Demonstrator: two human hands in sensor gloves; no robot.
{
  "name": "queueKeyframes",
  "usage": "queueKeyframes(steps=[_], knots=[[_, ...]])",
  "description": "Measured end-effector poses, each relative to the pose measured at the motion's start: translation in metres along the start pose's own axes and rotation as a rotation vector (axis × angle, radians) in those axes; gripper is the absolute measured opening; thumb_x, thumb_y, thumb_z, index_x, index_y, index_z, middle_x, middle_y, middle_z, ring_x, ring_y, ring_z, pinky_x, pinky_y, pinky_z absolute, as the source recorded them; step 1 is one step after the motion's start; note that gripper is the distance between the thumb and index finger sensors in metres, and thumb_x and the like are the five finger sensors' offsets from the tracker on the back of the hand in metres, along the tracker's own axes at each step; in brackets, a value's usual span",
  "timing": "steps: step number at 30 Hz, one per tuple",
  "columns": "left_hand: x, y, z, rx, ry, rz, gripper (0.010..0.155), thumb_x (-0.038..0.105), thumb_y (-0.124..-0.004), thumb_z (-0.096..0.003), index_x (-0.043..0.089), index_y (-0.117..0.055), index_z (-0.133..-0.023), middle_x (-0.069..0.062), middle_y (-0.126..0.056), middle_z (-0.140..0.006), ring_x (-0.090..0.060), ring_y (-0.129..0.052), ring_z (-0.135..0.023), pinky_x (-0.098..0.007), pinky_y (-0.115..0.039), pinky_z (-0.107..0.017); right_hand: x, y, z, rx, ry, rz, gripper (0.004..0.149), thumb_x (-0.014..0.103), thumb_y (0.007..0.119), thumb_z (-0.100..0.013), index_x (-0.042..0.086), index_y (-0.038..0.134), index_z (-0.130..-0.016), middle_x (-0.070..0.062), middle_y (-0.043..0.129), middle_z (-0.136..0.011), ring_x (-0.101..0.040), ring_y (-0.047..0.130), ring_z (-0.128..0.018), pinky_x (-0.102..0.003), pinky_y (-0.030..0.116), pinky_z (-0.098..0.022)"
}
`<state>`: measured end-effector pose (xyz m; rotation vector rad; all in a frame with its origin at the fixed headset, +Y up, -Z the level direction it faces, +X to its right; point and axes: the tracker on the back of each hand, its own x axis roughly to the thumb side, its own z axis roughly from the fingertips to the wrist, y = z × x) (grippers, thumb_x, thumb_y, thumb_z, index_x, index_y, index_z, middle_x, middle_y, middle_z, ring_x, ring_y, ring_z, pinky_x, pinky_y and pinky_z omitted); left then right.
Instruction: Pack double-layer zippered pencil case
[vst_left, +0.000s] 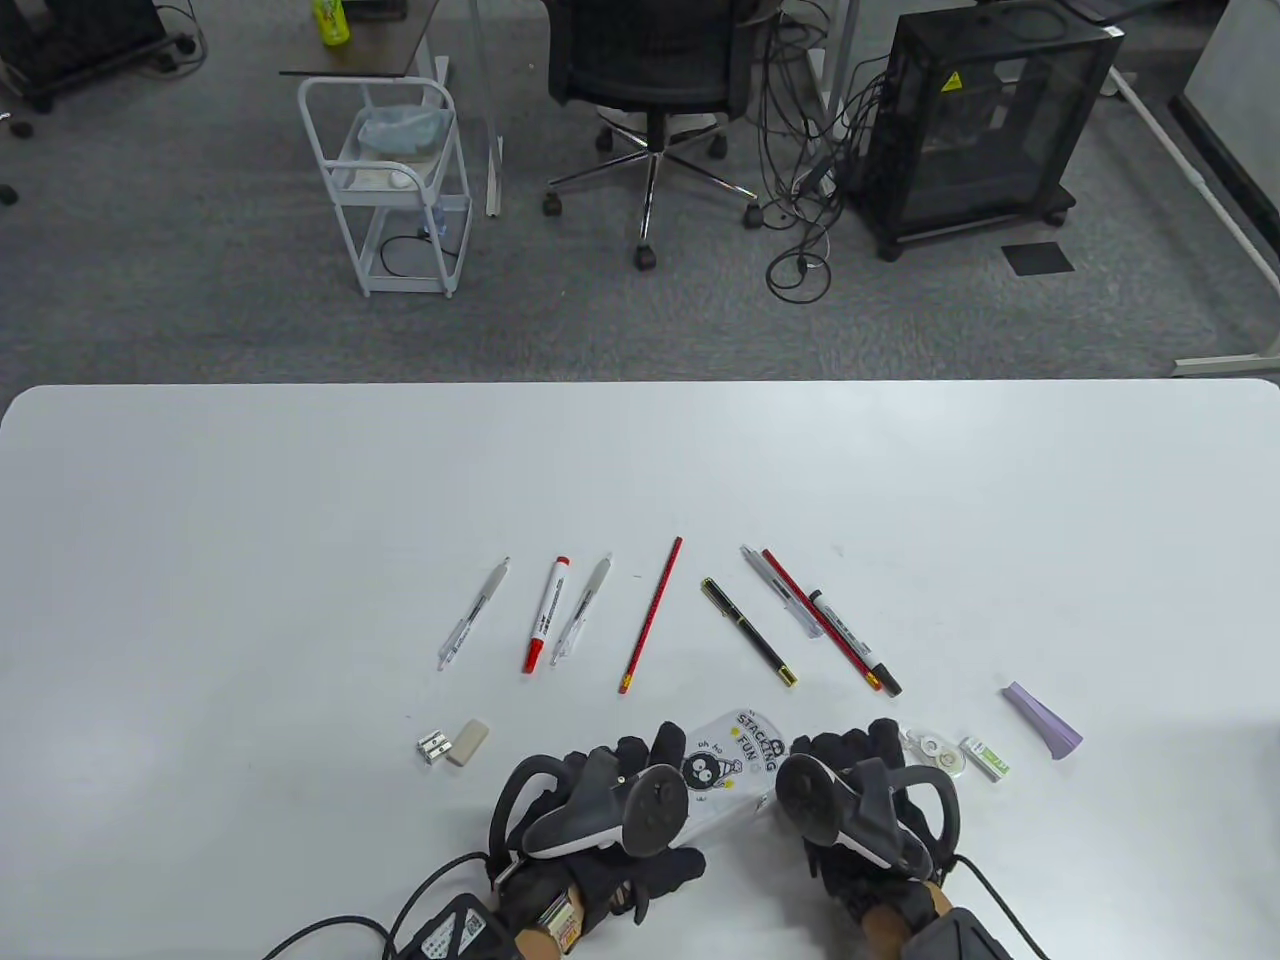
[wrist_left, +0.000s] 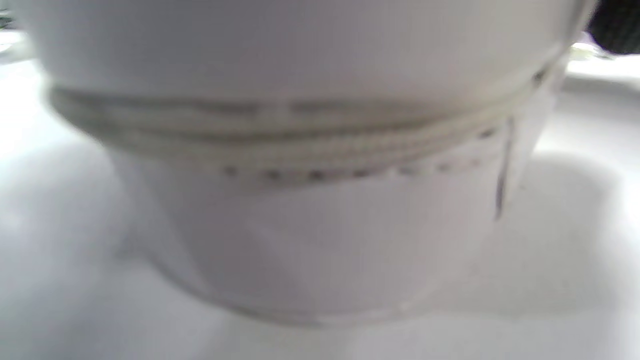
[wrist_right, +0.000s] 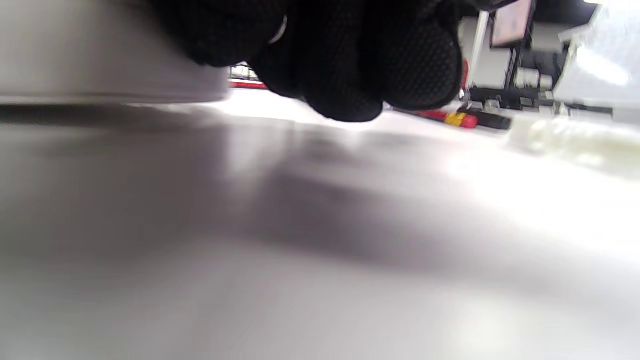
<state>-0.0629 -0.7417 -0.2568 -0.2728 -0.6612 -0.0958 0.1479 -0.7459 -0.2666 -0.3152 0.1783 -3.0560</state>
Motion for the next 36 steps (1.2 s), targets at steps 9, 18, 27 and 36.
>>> queueKeyframes(steps=[9, 18, 27, 36], knots=[[0.012, 0.001, 0.009, 0.192, -0.386, -0.082, 0.099, 0.070, -0.085, -0.0312, 0.022, -0.040, -0.105, -0.016, -0.062, -0.111, -0.043, -0.081, -0.096, -0.063, -0.062, -0.070, 0.004, -0.002, 0.009, 0.049, -0.436, -0.018, 0.047, 0.039, 0.087, -0.032, 0.028, 0.091, -0.077, 0.003, 0.102, -0.069, -0.025, 0.097, -0.071, -0.056, 0.056, -0.070], [0.025, -0.002, 0.012, 0.370, -0.637, -0.243, 0.099, 0.083, -0.073, -0.0246, 0.031, -0.040, -0.102, -0.007, -0.068, -0.106, -0.034, -0.085, -0.093, -0.058, -0.065, -0.069, 0.037, 0.000, 0.010, 0.092, -0.604, -0.277, 0.048, 0.036, 0.088, -0.033, 0.024, 0.090, -0.079, -0.001, 0.101, -0.067, -0.028, 0.095, -0.069, -0.058, 0.054, -0.070], [0.010, 0.005, 0.013, 0.383, -0.433, -0.328, 0.103, 0.085, -0.069, -0.0200, 0.036, -0.038, -0.105, 0.000, -0.060, -0.115, -0.035, -0.072, -0.106, -0.062, -0.056, -0.073, 0.029, 0.002, 0.007, 0.091, -0.464, -0.206, 0.046, 0.041, 0.085, -0.035, 0.024, 0.089, -0.078, 0.002, 0.099, -0.067, -0.025, 0.093, -0.070, -0.056, 0.056, -0.069], [-0.021, 0.036, 0.033, 0.439, 0.213, -0.153, 0.071, 0.065, -0.063, -0.0461, 0.025, -0.055, -0.103, -0.002, -0.084, -0.099, -0.030, -0.096, -0.084, -0.054, -0.071, -0.066, 0.045, 0.000, 0.013, 0.174, -0.464, -0.230, 0.047, 0.045, 0.080, -0.040, 0.017, 0.088, -0.077, -0.001, 0.098, -0.067, -0.030, 0.091, -0.069, -0.055, 0.056, -0.069]])
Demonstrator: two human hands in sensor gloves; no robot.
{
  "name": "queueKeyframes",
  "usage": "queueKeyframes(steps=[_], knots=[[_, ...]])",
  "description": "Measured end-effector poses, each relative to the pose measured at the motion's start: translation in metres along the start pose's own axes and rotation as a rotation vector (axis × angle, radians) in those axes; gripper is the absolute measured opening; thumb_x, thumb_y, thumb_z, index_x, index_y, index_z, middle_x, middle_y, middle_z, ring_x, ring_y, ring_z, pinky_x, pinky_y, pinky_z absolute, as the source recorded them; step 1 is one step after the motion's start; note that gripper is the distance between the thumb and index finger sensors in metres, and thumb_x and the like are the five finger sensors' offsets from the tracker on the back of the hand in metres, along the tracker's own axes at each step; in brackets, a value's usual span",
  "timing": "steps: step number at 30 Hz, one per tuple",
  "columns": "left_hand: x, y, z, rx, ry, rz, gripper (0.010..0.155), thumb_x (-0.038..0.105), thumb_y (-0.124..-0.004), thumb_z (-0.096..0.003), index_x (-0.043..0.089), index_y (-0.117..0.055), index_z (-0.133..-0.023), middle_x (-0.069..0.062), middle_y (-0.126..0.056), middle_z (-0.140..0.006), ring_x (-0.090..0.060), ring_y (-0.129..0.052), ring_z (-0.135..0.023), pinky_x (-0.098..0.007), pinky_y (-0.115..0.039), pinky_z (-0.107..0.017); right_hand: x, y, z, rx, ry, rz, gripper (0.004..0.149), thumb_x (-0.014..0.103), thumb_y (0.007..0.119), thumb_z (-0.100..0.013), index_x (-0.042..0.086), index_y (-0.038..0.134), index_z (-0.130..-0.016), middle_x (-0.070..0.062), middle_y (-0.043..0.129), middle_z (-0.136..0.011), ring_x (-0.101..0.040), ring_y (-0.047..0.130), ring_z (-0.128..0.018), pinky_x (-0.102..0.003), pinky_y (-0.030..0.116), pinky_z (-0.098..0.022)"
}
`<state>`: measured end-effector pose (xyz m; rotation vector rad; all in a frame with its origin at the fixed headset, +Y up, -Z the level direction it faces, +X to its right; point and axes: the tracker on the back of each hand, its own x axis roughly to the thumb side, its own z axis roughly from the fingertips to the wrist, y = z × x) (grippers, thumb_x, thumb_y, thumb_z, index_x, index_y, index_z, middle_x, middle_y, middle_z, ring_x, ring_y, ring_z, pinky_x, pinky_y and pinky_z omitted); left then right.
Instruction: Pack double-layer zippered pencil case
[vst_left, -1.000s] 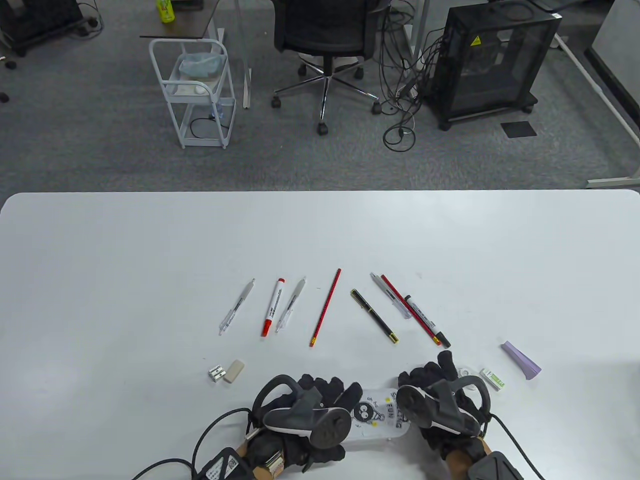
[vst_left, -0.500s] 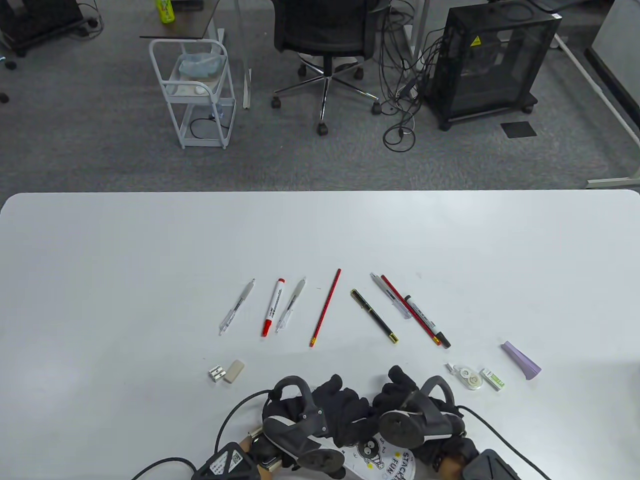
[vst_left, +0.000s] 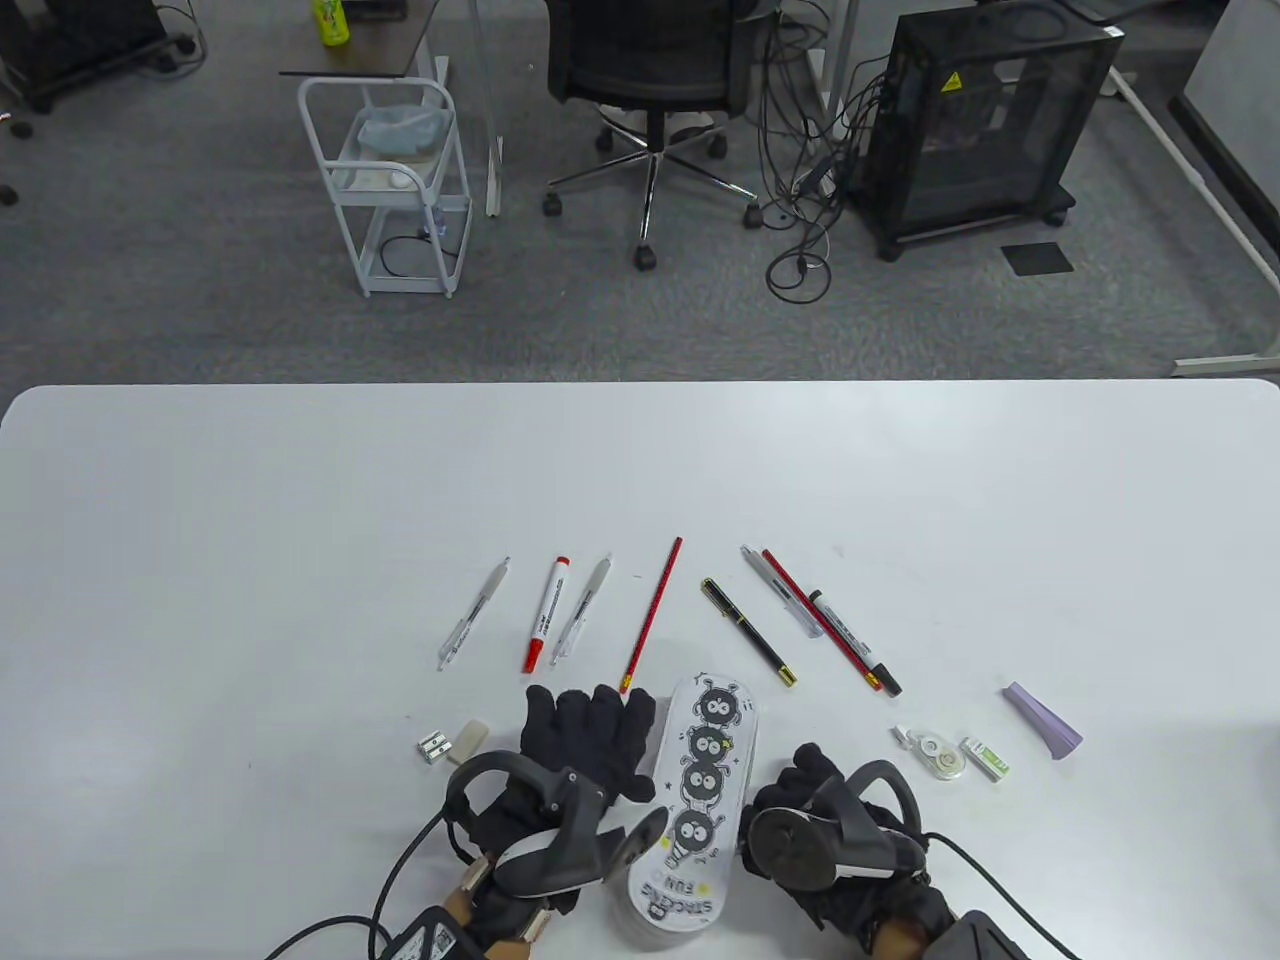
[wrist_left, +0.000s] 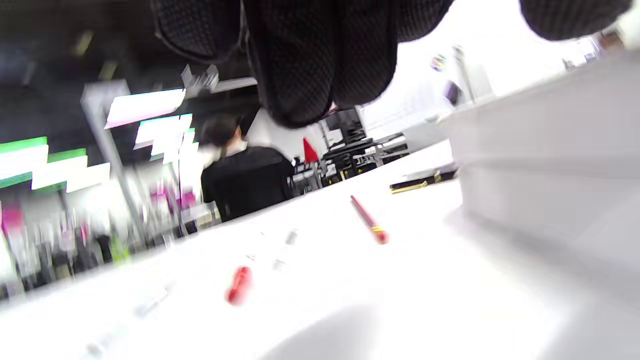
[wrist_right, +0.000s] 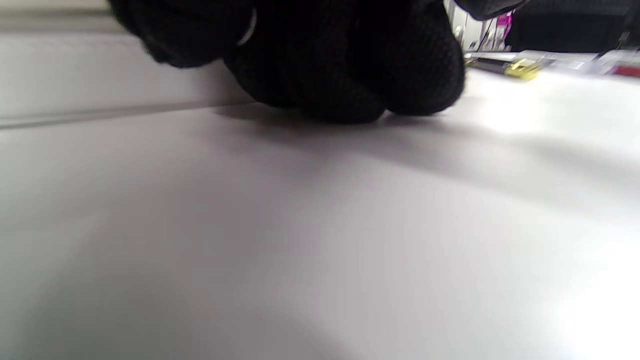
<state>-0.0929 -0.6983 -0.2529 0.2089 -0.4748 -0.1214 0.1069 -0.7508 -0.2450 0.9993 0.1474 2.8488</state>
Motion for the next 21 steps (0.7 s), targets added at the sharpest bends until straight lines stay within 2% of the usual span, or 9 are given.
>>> queueKeyframes(steps=[2, 3, 4, 5, 8, 10, 11, 14, 21], knots=[[0.004, -0.002, 0.000, -0.045, 0.006, 0.337, 0.075, 0.068, -0.061, -0.0451, 0.021, -0.057, -0.103, -0.006, -0.088, -0.096, -0.034, -0.099, -0.079, -0.054, -0.074, -0.063, 0.009, 0.002, -0.003, 0.011, 0.009, -0.079, 0.047, 0.044, 0.081, -0.040, 0.014, 0.089, -0.076, -0.003, 0.098, -0.064, -0.032, 0.091, -0.066, -0.055, 0.057, -0.068], [0.011, -0.005, 0.000, -0.104, -0.003, 0.484, 0.080, 0.071, -0.061, -0.0441, 0.019, -0.053, -0.104, -0.010, -0.085, -0.098, -0.037, -0.097, -0.081, -0.055, -0.073, -0.063, 0.014, 0.003, -0.004, 0.025, -0.003, -0.067, 0.047, 0.044, 0.081, -0.041, 0.013, 0.088, -0.076, -0.003, 0.098, -0.064, -0.032, 0.091, -0.065, -0.054, 0.058, -0.068], [0.019, -0.008, 0.000, -0.187, -0.013, 0.536, 0.085, 0.074, -0.058, -0.0430, 0.019, -0.045, -0.106, -0.018, -0.075, -0.104, -0.043, -0.090, -0.085, -0.057, -0.070, -0.065, 0.019, 0.004, -0.005, 0.022, -0.006, -0.029, 0.047, 0.044, 0.081, -0.041, 0.013, 0.088, -0.075, -0.003, 0.098, -0.063, -0.031, 0.092, -0.064, -0.054, 0.058, -0.068], [0.023, -0.009, 0.000, -0.210, -0.010, 0.534, 0.089, 0.076, -0.057, -0.0413, 0.020, -0.039, -0.108, -0.021, -0.065, -0.108, -0.049, -0.081, -0.091, -0.061, -0.065, -0.067, 0.022, 0.004, -0.006, 0.015, -0.009, -0.005, 0.047, 0.044, 0.081, -0.041, 0.013, 0.088, -0.075, -0.002, 0.098, -0.063, -0.030, 0.092, -0.063, -0.053, 0.059, -0.067], [0.041, -0.015, 0.000, -0.221, -0.041, 0.341, 0.095, 0.081, -0.050, -0.0389, 0.021, -0.027, -0.109, -0.022, -0.053, -0.113, -0.052, -0.068, -0.100, -0.064, -0.058, -0.070, 0.030, 0.006, -0.007, -0.006, 0.009, 0.000, 0.047, 0.044, 0.081, -0.040, 0.012, 0.089, -0.074, -0.002, 0.099, -0.061, -0.030, 0.093, -0.061, -0.053, 0.061, -0.066], [0.046, -0.024, -0.001, -0.284, -0.065, 0.333, 0.089, 0.076, -0.037, -0.0404, 0.022, -0.019, -0.108, -0.023, -0.037, -0.115, -0.055, -0.051, -0.105, -0.067, -0.050, -0.072, 0.027, 0.007, -0.007, -0.019, 0.037, -0.035, 0.047, 0.044, 0.080, -0.040, 0.013, 0.088, -0.074, -0.002, 0.098, -0.061, -0.029, 0.093, -0.061, -0.052, 0.061, -0.066], [0.047, -0.028, -0.001, -0.311, -0.074, 0.379, 0.086, 0.075, -0.035, -0.0416, 0.023, -0.016, -0.108, -0.023, -0.030, -0.115, -0.056, -0.041, -0.106, -0.067, -0.047, -0.073, 0.024, 0.008, -0.007, -0.021, 0.048, -0.056, 0.047, 0.044, 0.080, -0.040, 0.012, 0.088, -0.074, -0.002, 0.098, -0.061, -0.029, 0.092, -0.060, -0.053, 0.061, -0.066], [0.044, -0.033, -0.002, -0.280, -0.067, 0.401, 0.087, 0.075, -0.038, -0.0413, 0.024, -0.016, -0.107, -0.020, -0.026, -0.115, -0.053, -0.037, -0.106, -0.064, -0.044, -0.074, 0.020, 0.007, -0.006, -0.026, 0.086, -0.069, 0.047, 0.043, 0.080, -0.040, 0.013, 0.088, -0.075, -0.002, 0.098, -0.061, -0.029, 0.092, -0.059, -0.053, 0.060, -0.066], [0.050, -0.038, -0.003, -0.276, -0.105, 0.186, 0.090, 0.077, -0.052, -0.0443, 0.026, -0.013, -0.107, -0.019, -0.021, -0.115, -0.051, -0.036, -0.106, -0.061, -0.046, -0.075, -0.008, 0.002, -0.005, -0.085, 0.237, 0.006, 0.046, 0.043, 0.081, -0.040, 0.013, 0.088, -0.075, -0.001, 0.098, -0.061, -0.029, 0.093, -0.061, -0.054, 0.060, -0.066]])
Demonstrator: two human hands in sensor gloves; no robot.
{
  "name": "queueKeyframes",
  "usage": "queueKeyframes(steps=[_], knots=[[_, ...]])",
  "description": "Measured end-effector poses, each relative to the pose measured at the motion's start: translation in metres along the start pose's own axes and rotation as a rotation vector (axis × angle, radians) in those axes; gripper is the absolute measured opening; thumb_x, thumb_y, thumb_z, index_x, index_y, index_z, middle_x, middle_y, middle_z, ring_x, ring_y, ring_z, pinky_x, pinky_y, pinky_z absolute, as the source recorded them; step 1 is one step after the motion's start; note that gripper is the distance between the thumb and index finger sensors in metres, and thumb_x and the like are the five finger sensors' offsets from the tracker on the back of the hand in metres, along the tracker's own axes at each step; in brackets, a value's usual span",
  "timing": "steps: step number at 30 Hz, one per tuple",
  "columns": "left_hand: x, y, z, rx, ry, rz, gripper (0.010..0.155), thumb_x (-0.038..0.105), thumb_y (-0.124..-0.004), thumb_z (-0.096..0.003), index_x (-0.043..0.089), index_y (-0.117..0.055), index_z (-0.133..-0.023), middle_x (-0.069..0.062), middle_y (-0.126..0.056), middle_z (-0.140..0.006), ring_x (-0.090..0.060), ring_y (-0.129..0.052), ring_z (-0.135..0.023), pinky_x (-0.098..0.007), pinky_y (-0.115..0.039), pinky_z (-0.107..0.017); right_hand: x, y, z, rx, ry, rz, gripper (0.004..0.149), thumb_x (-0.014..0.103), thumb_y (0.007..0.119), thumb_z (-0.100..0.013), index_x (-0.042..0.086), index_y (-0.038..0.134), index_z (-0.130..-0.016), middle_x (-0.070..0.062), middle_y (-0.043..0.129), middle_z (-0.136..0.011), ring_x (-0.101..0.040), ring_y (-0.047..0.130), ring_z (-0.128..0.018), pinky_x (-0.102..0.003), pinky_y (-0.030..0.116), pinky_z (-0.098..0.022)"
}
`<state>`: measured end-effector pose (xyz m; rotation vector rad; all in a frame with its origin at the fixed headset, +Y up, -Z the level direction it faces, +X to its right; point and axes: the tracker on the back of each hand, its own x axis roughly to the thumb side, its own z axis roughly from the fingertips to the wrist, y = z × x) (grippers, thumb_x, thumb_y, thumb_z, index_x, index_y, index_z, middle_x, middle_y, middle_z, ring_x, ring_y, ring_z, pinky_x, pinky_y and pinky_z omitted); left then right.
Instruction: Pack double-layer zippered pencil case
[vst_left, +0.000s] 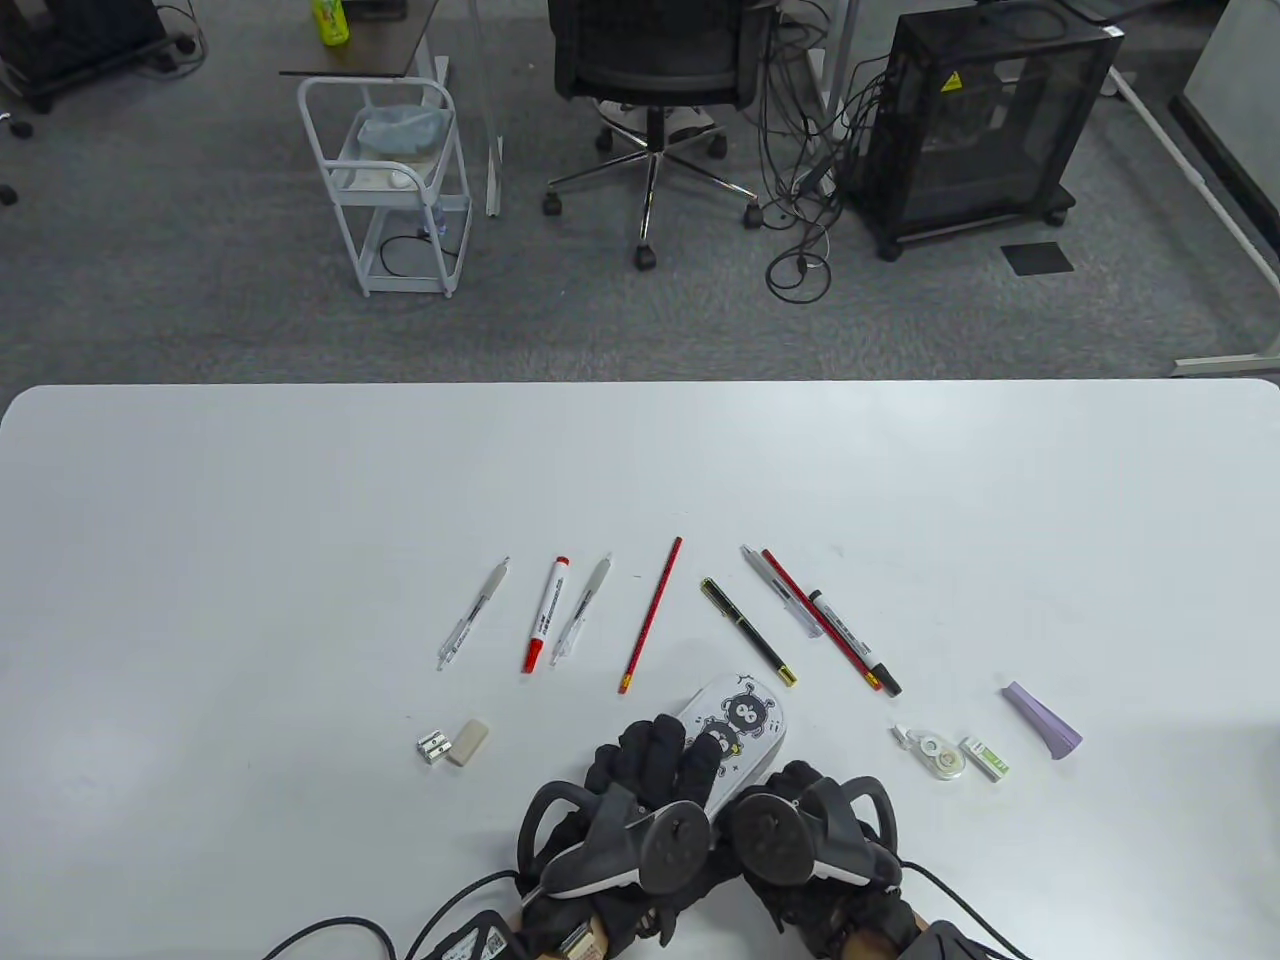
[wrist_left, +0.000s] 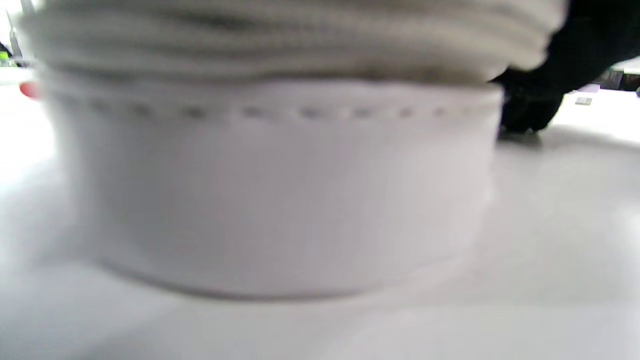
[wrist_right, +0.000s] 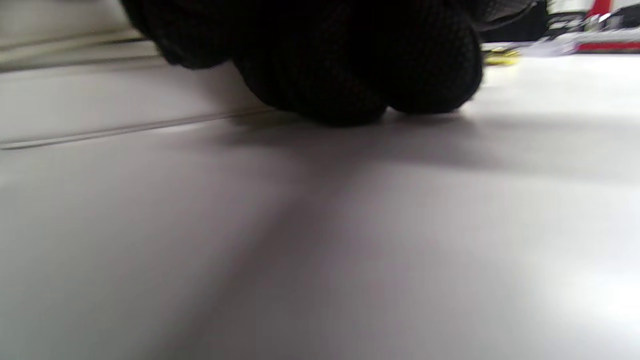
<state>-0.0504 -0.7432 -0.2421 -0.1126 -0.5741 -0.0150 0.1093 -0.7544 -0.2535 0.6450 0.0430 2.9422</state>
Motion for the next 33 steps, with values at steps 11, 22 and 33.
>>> queueKeyframes(steps=[11, 22, 33], knots=[[-0.025, -0.002, -0.007, -0.108, 0.164, -0.046, 0.102, 0.080, -0.070, -0.0376, 0.038, -0.005, -0.103, -0.011, -0.019, -0.117, -0.044, -0.041, -0.108, -0.060, -0.050, -0.074, -0.056, -0.012, 0.005, -0.087, 0.249, 0.046, 0.045, 0.040, 0.080, -0.042, 0.016, 0.087, -0.079, -0.003, 0.096, -0.066, -0.030, 0.091, -0.065, -0.055, 0.057, -0.067], [-0.017, 0.001, 0.003, 0.018, -0.300, -0.131, 0.091, 0.067, -0.073, -0.0402, 0.030, -0.022, -0.106, -0.018, -0.043, -0.113, -0.043, -0.065, -0.101, -0.058, -0.063, -0.067, -0.076, -0.016, 0.011, -0.124, 0.216, 0.004, 0.046, 0.039, 0.081, -0.039, 0.022, 0.086, -0.081, -0.002, 0.095, -0.068, -0.030, 0.090, -0.068, -0.057, 0.052, -0.069], [0.003, -0.003, 0.012, 0.095, -0.567, -0.191, 0.085, 0.070, -0.070, -0.0387, 0.033, -0.030, -0.105, -0.016, -0.049, -0.112, -0.041, -0.070, -0.099, -0.057, -0.066, -0.065, -0.061, -0.018, 0.013, 0.025, -0.142, -0.020, 0.046, 0.037, 0.087, -0.033, 0.029, 0.090, -0.079, 0.002, 0.099, -0.064, -0.025, 0.094, -0.066, -0.057, 0.055, -0.069]])
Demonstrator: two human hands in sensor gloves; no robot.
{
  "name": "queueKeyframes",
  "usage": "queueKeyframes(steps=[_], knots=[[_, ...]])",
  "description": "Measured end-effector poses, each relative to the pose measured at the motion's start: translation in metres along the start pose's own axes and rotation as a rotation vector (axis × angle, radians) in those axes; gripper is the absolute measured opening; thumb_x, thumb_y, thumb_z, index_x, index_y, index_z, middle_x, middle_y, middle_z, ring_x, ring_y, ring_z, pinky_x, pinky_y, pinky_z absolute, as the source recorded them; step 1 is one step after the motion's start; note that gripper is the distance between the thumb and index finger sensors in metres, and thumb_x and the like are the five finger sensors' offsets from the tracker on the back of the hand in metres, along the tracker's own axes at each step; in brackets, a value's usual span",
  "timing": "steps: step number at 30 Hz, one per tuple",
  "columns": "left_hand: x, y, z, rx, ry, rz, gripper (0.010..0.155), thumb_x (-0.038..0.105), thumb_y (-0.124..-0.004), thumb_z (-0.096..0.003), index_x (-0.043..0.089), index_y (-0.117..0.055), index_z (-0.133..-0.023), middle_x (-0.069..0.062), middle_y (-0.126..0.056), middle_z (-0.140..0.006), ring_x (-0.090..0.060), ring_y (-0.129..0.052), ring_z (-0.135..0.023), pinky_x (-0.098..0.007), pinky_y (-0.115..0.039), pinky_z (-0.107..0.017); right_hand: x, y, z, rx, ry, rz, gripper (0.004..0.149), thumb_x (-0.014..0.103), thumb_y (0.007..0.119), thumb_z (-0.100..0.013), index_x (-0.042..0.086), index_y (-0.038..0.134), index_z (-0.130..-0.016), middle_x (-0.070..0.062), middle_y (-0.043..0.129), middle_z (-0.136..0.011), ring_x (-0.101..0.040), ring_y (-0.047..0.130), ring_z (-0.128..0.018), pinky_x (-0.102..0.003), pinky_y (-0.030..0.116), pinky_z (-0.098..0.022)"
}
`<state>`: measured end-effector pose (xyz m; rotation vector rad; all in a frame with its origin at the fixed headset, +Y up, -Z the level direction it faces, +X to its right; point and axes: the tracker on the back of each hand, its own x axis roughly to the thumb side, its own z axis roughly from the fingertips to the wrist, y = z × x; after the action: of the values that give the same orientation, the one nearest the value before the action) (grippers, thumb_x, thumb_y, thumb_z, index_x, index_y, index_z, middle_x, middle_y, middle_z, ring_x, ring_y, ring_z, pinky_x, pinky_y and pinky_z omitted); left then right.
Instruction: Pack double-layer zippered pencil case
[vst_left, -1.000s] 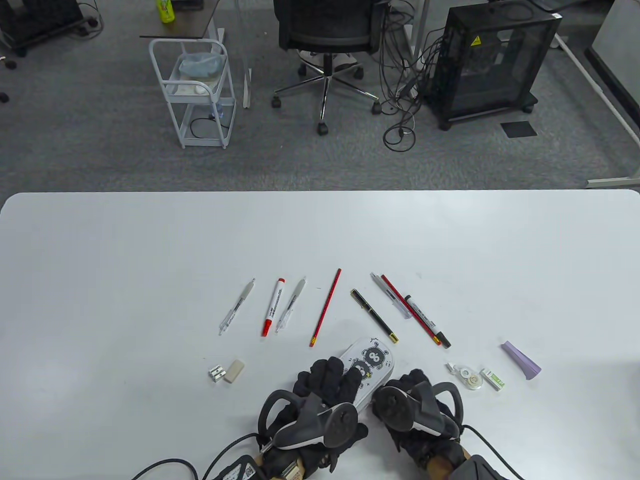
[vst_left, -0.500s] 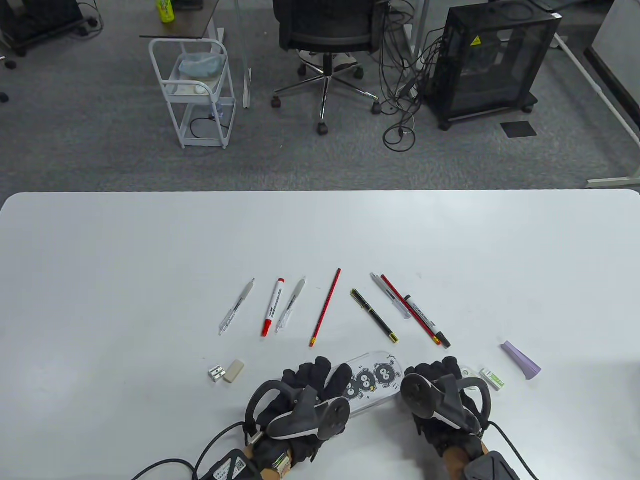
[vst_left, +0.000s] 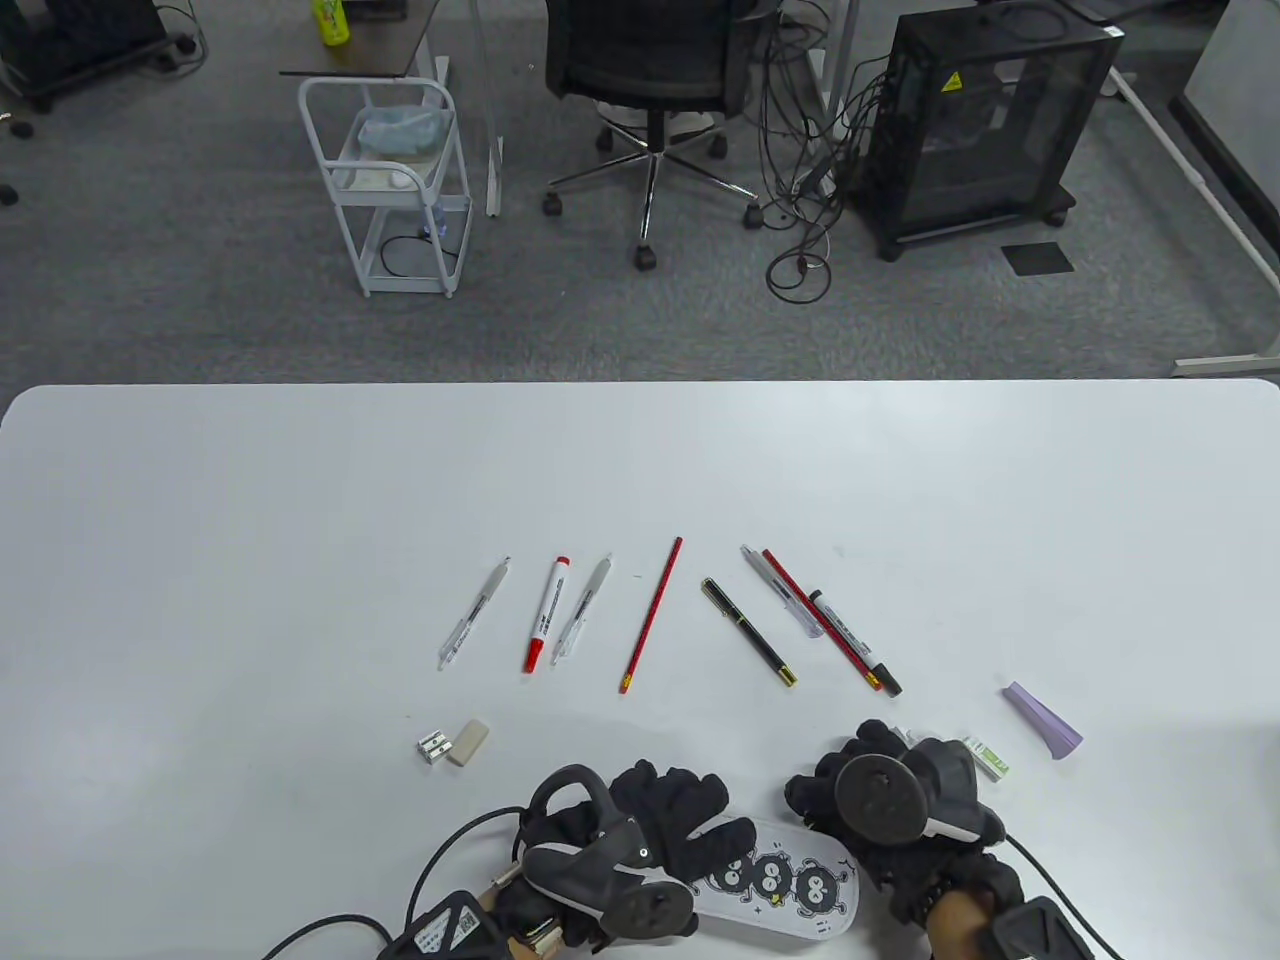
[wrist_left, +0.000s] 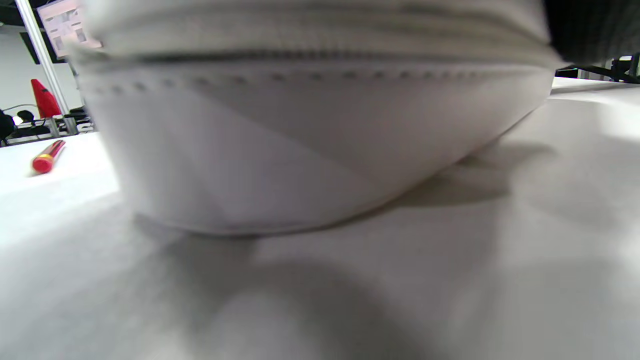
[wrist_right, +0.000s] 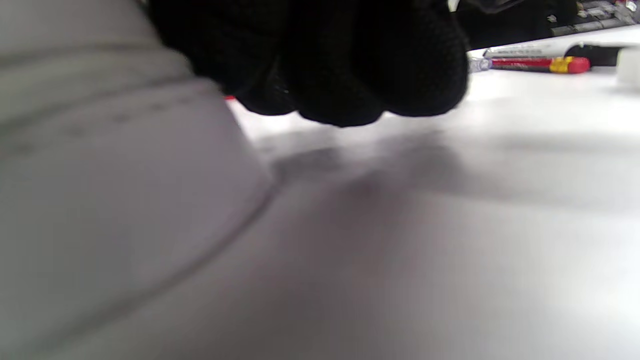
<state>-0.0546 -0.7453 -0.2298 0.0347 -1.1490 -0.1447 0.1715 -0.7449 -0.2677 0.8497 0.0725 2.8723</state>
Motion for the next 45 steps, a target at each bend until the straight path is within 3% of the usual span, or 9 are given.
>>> queueKeyframes(steps=[6, 10, 13, 20, 27, 30, 36, 42, 45], knots=[[-0.005, 0.002, -0.002, -0.019, 0.042, 0.026, 0.086, 0.073, -0.070, -0.0373, 0.036, -0.031, -0.104, -0.012, -0.051, -0.112, -0.038, -0.073, -0.099, -0.056, -0.068, -0.066, 0.003, -0.002, -0.001, 0.000, 0.050, 0.044, 0.047, 0.038, 0.087, -0.033, 0.027, 0.090, -0.079, 0.002, 0.099, -0.065, -0.026, 0.094, -0.066, -0.056, 0.056, -0.069], [-0.003, 0.010, -0.005, -0.099, 0.126, 0.087, 0.087, 0.076, -0.069, -0.0370, 0.038, -0.029, -0.105, -0.011, -0.051, -0.113, -0.037, -0.072, -0.101, -0.056, -0.067, -0.067, -0.014, -0.006, 0.002, 0.084, 0.236, -0.055, 0.051, 0.044, 0.081, -0.039, 0.023, 0.084, -0.085, 0.001, 0.097, -0.072, -0.027, 0.093, -0.069, -0.054, 0.059, -0.068], [0.001, 0.019, -0.006, -0.116, 0.198, 0.036, 0.087, 0.076, -0.067, -0.0372, 0.035, -0.034, -0.106, -0.012, -0.055, -0.115, -0.042, -0.075, -0.101, -0.058, -0.065, -0.069, -0.027, -0.016, 0.013, 0.044, 0.331, -0.135, 0.050, 0.043, 0.083, -0.040, 0.019, 0.086, -0.083, 0.000, 0.099, -0.067, -0.028, 0.096, -0.064, -0.053, 0.063, -0.064], [-0.011, 0.040, 0.006, 0.113, 0.237, 0.018, 0.074, 0.070, -0.063, -0.0388, 0.027, -0.069, -0.099, -0.005, -0.087, -0.103, -0.036, -0.094, -0.089, -0.052, -0.075, -0.063, -0.037, -0.031, 0.029, 0.187, 0.464, -0.123, 0.057, 0.054, 0.088, -0.032, 0.017, 0.097, -0.074, 0.000, 0.108, -0.048, -0.027, 0.103, -0.047, -0.051, 0.073, -0.056], [-0.035, 0.052, 0.010, 0.234, 0.315, 0.128, 0.064, 0.064, -0.064, -0.0415, 0.025, -0.085, -0.088, -0.002, -0.106, -0.084, -0.027, -0.109, -0.069, -0.046, -0.083, -0.054, -0.029, 0.002, 0.006, 0.381, 0.400, -0.149, 0.068, 0.063, 0.084, -0.025, 0.011, 0.095, -0.067, 0.002, 0.109, -0.045, -0.025, 0.105, -0.043, -0.049, 0.076, -0.053], [-0.055, 0.054, 0.003, 0.208, 0.388, 0.232, 0.062, 0.063, -0.065, -0.0423, 0.026, -0.087, -0.087, 0.000, -0.108, -0.081, -0.026, -0.110, -0.065, -0.045, -0.084, -0.052, -0.019, 0.003, 0.001, 0.390, 0.358, -0.096, 0.063, 0.061, 0.082, -0.027, 0.013, 0.095, -0.065, 0.004, 0.108, -0.042, -0.023, 0.105, -0.042, -0.048, 0.077, -0.053], [-0.104, 0.054, -0.021, 0.098, 0.688, 0.368, 0.060, 0.065, -0.068, -0.0425, 0.027, -0.090, -0.083, 0.001, -0.109, -0.073, -0.025, -0.109, -0.059, -0.047, -0.081, -0.053, -0.013, 0.007, -0.002, 0.412, 0.293, -0.165, 0.054, 0.056, 0.084, -0.033, 0.012, 0.095, -0.063, 0.005, 0.107, -0.039, -0.022, 0.104, -0.039, -0.050, 0.077, -0.051], [-0.125, 0.037, -0.042, 0.024, 0.962, 0.228, 0.056, 0.060, -0.070, -0.0458, 0.025, -0.088, -0.085, 0.000, -0.108, -0.075, -0.026, -0.108, -0.062, -0.048, -0.081, -0.053, -0.012, 0.007, -0.002, 0.414, 0.282, -0.167, 0.054, 0.055, 0.083, -0.034, 0.011, 0.095, -0.063, 0.005, 0.106, -0.039, -0.023, 0.104, -0.039, -0.050, 0.076, -0.051], [-0.120, 0.021, -0.058, -0.107, 0.970, 0.023, 0.055, 0.061, -0.067, -0.0470, 0.027, -0.088, -0.084, 0.003, -0.109, -0.073, -0.024, -0.110, -0.060, -0.046, -0.082, -0.053, -0.011, 0.008, -0.003, 0.414, 0.272, -0.162, 0.054, 0.054, 0.083, -0.034, 0.011, 0.094, -0.064, 0.005, 0.106, -0.040, -0.023, 0.104, -0.039, -0.050, 0.076, -0.051]])
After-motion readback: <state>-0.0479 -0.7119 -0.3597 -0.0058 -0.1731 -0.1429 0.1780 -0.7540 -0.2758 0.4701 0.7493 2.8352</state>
